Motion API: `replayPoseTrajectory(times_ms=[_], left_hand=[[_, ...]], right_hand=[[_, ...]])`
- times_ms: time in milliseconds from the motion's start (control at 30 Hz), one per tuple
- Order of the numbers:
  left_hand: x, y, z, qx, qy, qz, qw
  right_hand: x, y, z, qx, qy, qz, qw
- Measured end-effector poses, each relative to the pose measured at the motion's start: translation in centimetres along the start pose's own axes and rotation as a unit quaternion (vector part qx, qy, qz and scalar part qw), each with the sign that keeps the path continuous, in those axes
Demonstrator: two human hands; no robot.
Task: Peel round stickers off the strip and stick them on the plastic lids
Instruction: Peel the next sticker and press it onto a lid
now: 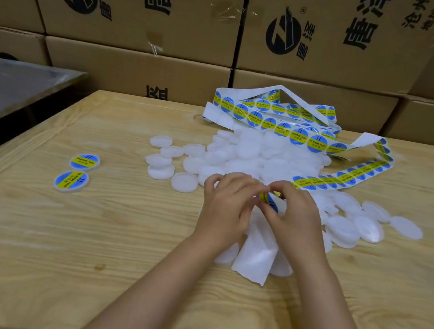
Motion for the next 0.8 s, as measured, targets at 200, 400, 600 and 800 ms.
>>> replayPoseTrajectory(times_ms=[200,400,600,800], left_hand=[[0.7,0.1,0.0,-0.016,0.037,-0.039,0.998],[2.6,1.6,0.2,0.004,0.106,-0.099,0.989],[5.2,3.4,-0.5,-0.034,0.254,-0.227,0.939],[5.6,3.6,-1.1,-0.045,0.289,-0.328,0.898]], right_hand=[[-0.3,-0.1,-0.2,0.016,-0.026,0.036,0.999],[-0.2,0.5,-0.3,0.02,-0.045,0.057,0.997],[-0.7,0.5,-0.1,-0.001,-0.081,0.015,0.997],[1.9,-0.1,-1.3,0.005,-0.053,0.158,0.986]])
Point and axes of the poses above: each hand's wrist, its own z-axis towards the middle knuckle, its own y-axis out of the back of the hand, x = y × z, the point moved 5 cm from there along z, towards the middle knuckle, and after that the axes turned 12 degrees about -y, right-handed, at the moved point
